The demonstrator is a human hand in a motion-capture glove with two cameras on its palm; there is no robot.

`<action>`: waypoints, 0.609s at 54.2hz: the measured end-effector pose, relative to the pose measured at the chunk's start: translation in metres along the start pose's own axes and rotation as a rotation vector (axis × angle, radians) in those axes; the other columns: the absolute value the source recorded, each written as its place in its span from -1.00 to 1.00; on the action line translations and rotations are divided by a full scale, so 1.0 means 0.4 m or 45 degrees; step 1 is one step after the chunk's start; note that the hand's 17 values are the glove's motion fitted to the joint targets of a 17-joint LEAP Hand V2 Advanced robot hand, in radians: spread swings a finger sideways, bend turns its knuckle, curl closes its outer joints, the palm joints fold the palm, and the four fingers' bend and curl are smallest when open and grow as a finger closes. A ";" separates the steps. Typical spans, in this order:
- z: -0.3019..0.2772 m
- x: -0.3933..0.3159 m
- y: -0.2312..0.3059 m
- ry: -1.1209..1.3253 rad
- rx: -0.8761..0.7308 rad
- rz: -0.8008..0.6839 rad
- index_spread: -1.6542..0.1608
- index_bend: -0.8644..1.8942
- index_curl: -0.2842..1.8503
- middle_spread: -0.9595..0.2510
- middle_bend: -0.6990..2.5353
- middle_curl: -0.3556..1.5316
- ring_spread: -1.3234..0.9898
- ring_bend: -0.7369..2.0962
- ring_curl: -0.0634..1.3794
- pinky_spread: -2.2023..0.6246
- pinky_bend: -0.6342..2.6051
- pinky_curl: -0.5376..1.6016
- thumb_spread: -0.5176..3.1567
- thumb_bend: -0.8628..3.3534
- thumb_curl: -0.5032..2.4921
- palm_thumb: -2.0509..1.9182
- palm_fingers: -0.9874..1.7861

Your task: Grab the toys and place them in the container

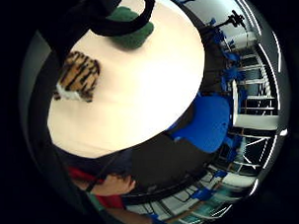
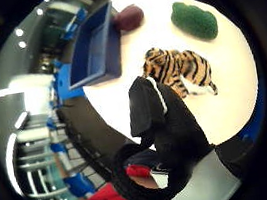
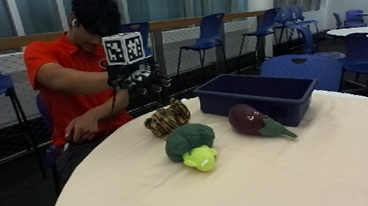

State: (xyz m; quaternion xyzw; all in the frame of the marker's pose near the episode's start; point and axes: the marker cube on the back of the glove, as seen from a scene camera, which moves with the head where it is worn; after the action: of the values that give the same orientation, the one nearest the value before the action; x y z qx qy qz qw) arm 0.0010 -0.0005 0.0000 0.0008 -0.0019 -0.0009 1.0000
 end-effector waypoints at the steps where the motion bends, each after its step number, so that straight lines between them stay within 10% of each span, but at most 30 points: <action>1: 0.000 0.001 0.000 0.000 0.001 0.000 0.69 -0.31 -0.73 0.45 -0.44 -0.59 0.07 -0.30 -0.87 0.55 -0.30 -0.41 -0.47 -0.58 -0.66 0.04 -0.11; 33: 0.053 -0.003 -0.037 -0.089 -0.037 -0.039 0.52 -0.27 -0.59 0.27 -0.40 -0.37 -0.06 -0.19 -0.67 0.55 -0.15 -0.23 0.01 -0.61 -0.56 0.01 -0.25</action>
State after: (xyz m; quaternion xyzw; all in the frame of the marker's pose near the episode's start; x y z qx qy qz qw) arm -0.0003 -0.0153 0.0211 -0.0138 -0.0369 -0.0164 0.9991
